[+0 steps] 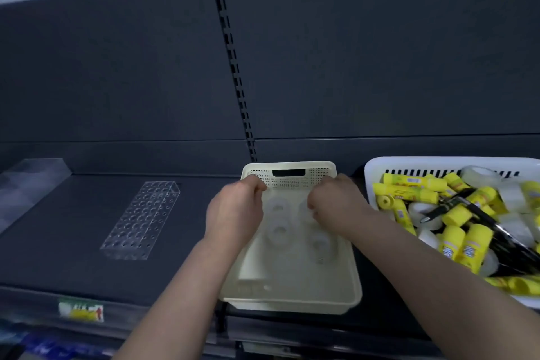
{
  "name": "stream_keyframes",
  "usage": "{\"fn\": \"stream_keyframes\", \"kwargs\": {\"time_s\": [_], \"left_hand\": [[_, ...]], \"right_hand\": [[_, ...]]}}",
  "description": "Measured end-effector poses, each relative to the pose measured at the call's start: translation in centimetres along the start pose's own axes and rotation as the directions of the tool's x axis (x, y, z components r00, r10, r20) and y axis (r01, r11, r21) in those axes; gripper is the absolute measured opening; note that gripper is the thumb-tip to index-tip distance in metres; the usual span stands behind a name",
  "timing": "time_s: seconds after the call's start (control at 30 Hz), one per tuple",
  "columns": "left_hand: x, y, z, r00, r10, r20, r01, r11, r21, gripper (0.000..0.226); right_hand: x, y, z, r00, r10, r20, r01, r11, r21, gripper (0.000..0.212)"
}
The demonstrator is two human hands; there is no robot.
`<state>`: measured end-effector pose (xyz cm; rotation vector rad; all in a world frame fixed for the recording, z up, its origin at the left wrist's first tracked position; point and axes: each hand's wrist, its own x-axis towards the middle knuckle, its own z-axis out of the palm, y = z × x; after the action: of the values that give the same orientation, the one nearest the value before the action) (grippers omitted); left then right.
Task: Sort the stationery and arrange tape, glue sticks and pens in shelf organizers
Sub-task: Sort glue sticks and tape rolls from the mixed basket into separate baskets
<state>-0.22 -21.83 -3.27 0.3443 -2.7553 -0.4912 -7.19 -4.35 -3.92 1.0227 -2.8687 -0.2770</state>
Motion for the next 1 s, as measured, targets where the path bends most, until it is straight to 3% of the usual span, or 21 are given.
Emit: {"fn": "stream_keyframes", "kwargs": {"time_s": [0.13, 0.27, 0.5, 0.67, 0.77, 0.9, 1.0], "left_hand": [[0.2, 1.3, 0.8, 1.0, 0.019, 0.012, -0.019, 0.999, -0.032, 0.023], [0.6, 4.6, 2.1, 0.992, 0.104, 0.067, -0.099, 0.993, -0.071, 0.025], [0.3, 12.6, 4.5, 0.948, 0.307, 0.088, -0.292, 0.945, -0.147, 0.021], [-0.6, 16.9, 6.2, 0.9, 0.414, 0.14, -0.394, 0.907, -0.149, 0.025], [-1.0, 18.5, 6.9, 0.885, 0.426, 0.187, -0.409, 0.904, -0.12, 0.031], [-0.3, 21.2, 7.4, 0.864, 0.461, 0.202, -0.467, 0.884, -0.017, 0.036], [0.6, 22.4, 8.2, 0.877, 0.395, 0.272, -0.428, 0.901, 0.072, 0.032]], "right_hand": [[-1.4, 1.4, -1.2, 0.993, 0.072, -0.093, -0.048, 0.972, 0.232, 0.032], [-5.2, 4.9, -2.9, 0.96, 0.187, -0.209, -0.132, 0.959, 0.252, 0.029], [-14.0, 12.3, -2.7, 0.869, 0.455, -0.193, -0.39, 0.871, 0.297, 0.023], [-18.7, 16.4, -1.1, 0.771, 0.613, -0.175, -0.505, 0.755, 0.419, 0.016], [-20.8, 18.4, 0.0, 0.742, 0.655, -0.144, -0.541, 0.712, 0.447, 0.016], [-21.8, 19.7, 0.9, 0.756, 0.645, -0.107, -0.53, 0.701, 0.477, 0.014], [-22.1, 20.2, 1.2, 0.761, 0.635, -0.135, -0.51, 0.713, 0.481, 0.015]]}}
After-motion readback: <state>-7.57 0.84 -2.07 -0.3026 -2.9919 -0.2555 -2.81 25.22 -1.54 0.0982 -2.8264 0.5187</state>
